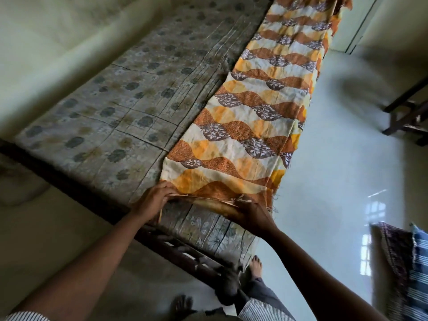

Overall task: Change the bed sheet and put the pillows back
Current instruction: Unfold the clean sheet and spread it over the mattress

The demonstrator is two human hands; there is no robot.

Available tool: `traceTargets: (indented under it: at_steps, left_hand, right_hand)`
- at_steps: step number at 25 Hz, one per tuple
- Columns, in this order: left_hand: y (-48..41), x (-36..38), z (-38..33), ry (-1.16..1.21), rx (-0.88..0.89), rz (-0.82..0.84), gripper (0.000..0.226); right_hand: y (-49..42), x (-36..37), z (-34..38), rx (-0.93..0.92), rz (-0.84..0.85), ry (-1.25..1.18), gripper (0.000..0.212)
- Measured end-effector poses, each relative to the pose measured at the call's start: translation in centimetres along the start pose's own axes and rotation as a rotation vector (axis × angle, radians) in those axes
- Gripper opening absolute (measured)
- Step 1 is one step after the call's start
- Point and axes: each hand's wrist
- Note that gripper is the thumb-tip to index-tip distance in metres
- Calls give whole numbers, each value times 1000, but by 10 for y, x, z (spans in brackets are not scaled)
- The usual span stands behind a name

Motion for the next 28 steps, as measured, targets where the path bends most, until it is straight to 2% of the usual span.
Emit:
traceTargets:
  at_steps: [2, 4, 8, 13, 18, 20, 22, 24, 28]
  left_hand:
    - [17, -1, 18, 20, 71, -22, 46]
    - [40, -3, 31, 5, 158, -28, 49]
    - [92, -9, 53, -18, 242, -6, 48]
    - [149, 0, 62, 36, 268, 33, 49]
    - [176, 14, 70, 77, 235, 54, 39]
    - [180, 23, 77, 82, 177, 116, 40]
    - [182, 33, 79, 92, 102, 231, 43]
    - [182, 41, 61, 97, 141, 344, 52]
    - [170, 62, -35, 226, 215, 457, 73]
  right_hand:
    - [14, 14, 12, 47, -14, 41, 49]
    - [37, 34, 37, 106, -74, 5, 47]
    - [83, 74, 86, 216, -134, -68, 24]
    - [125, 115, 129, 526, -121, -163, 28]
    - [149, 134, 150, 457, -54, 14, 39]
    - [155, 151, 153, 448, -42, 78, 39]
    - [157, 163, 157, 444, -101, 154, 34]
    - [159, 173, 158, 461, -227, 200, 26]
    - [162, 171, 165, 460, -383, 261, 19]
Point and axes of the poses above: each hand's wrist, its own y-axis away from the middle knuckle, its own x-axis out of the palm, z = x × y, and after that the axes turned 4 degrees about z, right-handed
